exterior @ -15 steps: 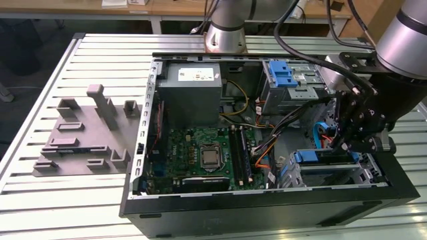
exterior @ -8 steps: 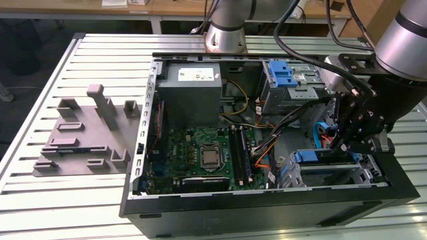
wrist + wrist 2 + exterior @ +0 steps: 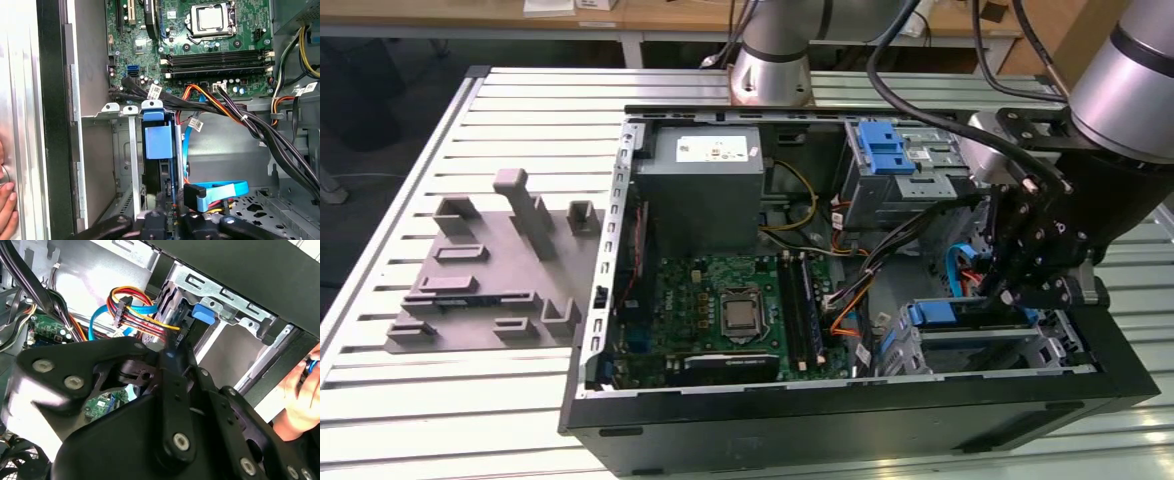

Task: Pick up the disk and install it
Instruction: 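Insert the first disk wire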

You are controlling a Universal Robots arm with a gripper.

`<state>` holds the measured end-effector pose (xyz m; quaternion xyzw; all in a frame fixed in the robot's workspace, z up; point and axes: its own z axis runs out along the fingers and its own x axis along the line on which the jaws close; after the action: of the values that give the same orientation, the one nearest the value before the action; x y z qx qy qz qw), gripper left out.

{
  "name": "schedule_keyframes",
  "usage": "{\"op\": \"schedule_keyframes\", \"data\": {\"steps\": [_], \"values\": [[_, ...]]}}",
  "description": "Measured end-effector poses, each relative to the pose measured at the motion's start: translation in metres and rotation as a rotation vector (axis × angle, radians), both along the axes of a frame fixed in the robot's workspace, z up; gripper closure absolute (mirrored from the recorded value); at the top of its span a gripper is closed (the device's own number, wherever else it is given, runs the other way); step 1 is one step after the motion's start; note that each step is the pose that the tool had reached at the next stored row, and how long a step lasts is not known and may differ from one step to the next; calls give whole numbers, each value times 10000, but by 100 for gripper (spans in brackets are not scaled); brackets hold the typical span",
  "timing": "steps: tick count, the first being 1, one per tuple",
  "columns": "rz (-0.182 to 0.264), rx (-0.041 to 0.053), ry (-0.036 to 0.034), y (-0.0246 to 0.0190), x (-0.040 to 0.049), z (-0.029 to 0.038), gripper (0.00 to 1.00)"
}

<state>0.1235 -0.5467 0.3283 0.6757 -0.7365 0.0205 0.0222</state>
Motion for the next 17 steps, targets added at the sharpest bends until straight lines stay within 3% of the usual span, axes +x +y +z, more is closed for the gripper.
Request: {"op": "schedule_keyframes", "data": {"steps": [1,8,10,14,17], "values": [[0,-1,0,0,0,1,76],[1,-3,1,0,1,119,76],[1,0,3,0,1,124,76],[1,-1,4,0,1,124,89],[1,-2,4,0,1,125,89]]}}
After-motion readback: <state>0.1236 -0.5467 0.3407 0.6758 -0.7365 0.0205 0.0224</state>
